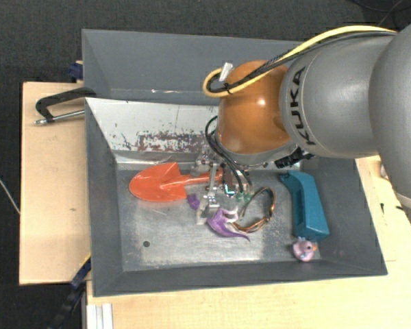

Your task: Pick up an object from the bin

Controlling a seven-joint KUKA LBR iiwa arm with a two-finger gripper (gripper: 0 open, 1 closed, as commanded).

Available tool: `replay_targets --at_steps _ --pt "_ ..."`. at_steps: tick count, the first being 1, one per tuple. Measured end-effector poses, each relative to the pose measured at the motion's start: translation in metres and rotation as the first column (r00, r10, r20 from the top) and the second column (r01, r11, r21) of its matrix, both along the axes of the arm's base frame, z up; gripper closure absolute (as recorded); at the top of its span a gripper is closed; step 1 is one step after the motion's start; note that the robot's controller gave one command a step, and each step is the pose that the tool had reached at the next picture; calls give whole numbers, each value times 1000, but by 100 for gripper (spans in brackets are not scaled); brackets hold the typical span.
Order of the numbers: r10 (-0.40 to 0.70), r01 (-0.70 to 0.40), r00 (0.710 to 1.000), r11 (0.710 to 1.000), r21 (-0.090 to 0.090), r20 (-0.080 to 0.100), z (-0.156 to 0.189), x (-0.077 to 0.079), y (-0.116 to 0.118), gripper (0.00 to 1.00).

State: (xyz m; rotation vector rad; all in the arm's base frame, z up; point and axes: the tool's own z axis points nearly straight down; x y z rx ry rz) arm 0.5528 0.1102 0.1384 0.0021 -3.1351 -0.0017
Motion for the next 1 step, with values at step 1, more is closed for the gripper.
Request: replay_targets --at_steps 1 --pt "-1 1 1000 1000 1 7 4 2 0 0"
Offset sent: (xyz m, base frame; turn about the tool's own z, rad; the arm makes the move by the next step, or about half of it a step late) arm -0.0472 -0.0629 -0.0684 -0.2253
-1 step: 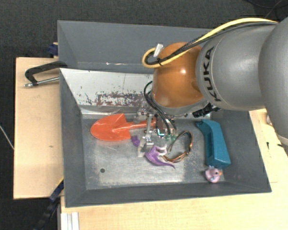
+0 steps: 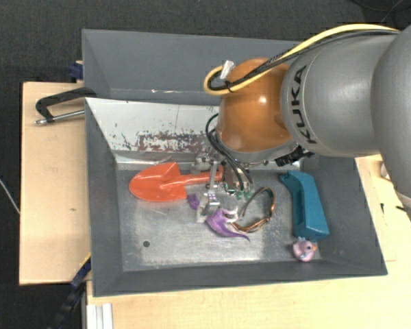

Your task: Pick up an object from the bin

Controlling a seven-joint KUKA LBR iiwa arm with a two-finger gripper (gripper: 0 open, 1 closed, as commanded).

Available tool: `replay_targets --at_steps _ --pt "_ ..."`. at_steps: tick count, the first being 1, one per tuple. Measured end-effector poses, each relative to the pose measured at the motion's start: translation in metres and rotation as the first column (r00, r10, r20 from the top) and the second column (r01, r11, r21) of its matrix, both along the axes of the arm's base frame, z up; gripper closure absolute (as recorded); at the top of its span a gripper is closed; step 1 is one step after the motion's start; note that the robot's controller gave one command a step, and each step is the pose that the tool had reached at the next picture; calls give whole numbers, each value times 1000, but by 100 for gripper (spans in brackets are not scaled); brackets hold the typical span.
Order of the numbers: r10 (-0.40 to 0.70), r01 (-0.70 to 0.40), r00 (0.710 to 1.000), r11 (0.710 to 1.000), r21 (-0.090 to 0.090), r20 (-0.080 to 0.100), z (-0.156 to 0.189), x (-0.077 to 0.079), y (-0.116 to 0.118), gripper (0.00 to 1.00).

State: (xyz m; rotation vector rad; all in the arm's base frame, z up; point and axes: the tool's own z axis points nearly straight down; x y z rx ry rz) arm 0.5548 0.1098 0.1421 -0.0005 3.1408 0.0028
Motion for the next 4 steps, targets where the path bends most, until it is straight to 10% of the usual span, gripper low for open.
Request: replay_targets --at_steps 1,4 --pt "231 -231 973 973 13 31 -60 -40 -49 100" --pt "208 -208 978 978 -1 2 22 -37 -40 100"
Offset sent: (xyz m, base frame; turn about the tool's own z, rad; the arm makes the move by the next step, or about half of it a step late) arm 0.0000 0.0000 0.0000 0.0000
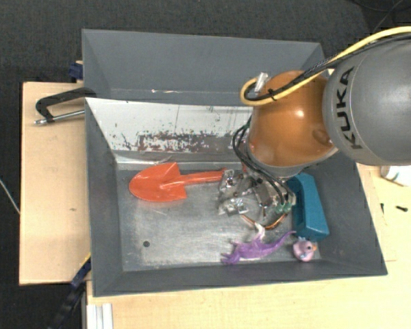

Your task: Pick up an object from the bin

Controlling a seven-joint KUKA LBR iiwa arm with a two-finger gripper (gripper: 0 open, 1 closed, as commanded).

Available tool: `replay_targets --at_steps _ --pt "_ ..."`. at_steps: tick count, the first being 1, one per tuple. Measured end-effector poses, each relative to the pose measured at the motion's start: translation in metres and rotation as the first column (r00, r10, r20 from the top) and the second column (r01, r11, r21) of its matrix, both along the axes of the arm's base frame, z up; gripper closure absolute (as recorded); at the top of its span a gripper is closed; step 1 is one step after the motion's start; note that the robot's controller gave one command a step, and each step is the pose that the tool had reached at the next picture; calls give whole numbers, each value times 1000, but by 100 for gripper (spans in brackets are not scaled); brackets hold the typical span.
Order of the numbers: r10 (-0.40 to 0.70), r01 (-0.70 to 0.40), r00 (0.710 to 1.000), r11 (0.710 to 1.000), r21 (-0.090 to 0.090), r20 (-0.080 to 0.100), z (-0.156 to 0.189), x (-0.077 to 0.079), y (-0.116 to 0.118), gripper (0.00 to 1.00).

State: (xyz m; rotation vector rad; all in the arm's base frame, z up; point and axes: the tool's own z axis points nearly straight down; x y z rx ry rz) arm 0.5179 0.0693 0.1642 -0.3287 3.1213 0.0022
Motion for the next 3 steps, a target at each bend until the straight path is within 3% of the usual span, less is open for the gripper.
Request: replay_targets --at_steps 1,2,3 --pt "533 -533 846 846 -2 -2 -70 33 -69 100" --pt "535 -535 845 845 -1 0 -69 34 -68 0" --pt "535 -535 845 845 -1 0 -69 33 -68 0"
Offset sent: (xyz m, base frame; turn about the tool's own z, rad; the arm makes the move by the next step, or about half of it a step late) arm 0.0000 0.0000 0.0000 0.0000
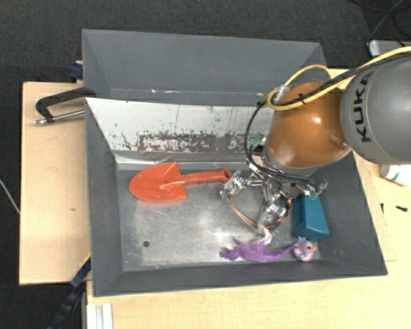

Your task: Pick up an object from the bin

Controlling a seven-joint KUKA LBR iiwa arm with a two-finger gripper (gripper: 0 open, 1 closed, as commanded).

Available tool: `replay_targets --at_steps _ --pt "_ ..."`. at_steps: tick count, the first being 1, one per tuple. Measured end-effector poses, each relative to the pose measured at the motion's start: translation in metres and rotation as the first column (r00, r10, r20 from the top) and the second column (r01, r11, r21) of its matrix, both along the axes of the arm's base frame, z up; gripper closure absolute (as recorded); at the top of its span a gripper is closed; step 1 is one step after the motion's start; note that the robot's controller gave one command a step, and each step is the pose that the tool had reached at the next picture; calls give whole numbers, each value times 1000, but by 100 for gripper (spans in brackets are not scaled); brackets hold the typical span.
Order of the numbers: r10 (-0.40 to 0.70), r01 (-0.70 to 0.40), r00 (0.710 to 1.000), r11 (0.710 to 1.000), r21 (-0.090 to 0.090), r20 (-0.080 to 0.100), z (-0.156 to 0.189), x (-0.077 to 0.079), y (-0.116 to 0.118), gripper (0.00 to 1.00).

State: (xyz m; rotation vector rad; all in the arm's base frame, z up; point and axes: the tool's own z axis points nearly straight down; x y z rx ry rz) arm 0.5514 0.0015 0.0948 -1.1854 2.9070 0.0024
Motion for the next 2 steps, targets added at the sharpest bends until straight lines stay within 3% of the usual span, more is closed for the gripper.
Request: replay_targets --at_steps 1,2 --pt "86 -86 996 996 -1 0 -20 -53 -94 100" --pt "86 -86 996 996 -1 0 -20 -53 -94 100"
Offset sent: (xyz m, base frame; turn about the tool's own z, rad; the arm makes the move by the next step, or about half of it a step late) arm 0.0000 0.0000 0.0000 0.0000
